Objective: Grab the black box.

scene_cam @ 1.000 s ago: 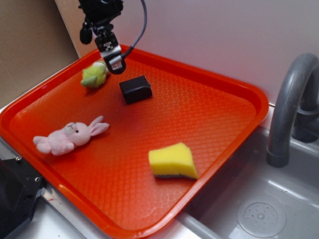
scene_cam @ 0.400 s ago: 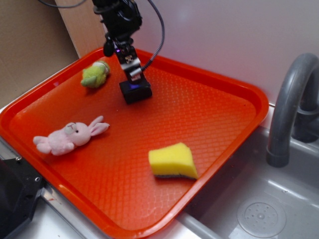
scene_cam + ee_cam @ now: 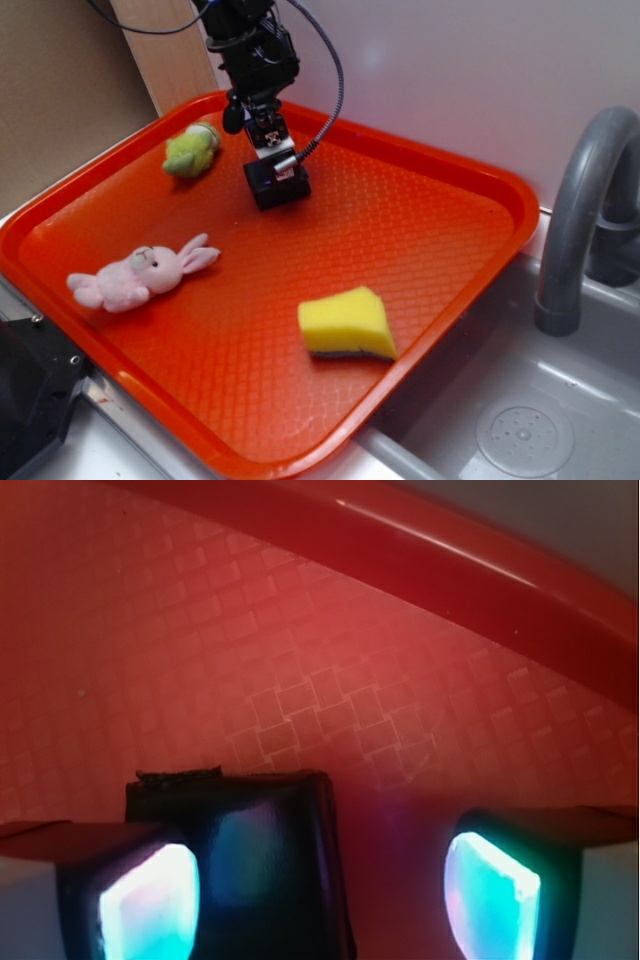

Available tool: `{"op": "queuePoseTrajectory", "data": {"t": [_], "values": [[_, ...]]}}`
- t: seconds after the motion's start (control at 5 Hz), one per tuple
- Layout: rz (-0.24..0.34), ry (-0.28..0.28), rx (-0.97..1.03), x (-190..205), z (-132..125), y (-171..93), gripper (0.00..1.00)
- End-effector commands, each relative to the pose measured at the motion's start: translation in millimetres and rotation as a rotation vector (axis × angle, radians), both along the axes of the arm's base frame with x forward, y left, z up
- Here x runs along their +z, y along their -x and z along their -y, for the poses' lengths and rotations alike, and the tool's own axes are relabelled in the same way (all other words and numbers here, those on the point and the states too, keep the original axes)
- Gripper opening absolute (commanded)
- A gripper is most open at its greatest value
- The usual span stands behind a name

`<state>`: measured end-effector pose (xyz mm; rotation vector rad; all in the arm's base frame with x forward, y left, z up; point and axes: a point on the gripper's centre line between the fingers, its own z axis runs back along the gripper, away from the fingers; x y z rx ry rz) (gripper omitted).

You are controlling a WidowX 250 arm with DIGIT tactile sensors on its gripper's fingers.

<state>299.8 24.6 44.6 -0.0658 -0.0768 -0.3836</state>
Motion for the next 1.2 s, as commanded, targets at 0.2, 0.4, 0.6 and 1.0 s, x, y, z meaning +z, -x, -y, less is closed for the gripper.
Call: {"op": "queuePoseTrajectory", "data": {"t": [0.2,0.4,0.6,1.0], "values": [[0.032,-0.009,-0.085,11,28,13,1.0],[0.02,-0.031,-0.089,3,30,11,1.0],[0.051,-0.081,-0.08,2,27,5,0.13],[0.034,-0.034,-0.106,18,26,11,0.0]]}}
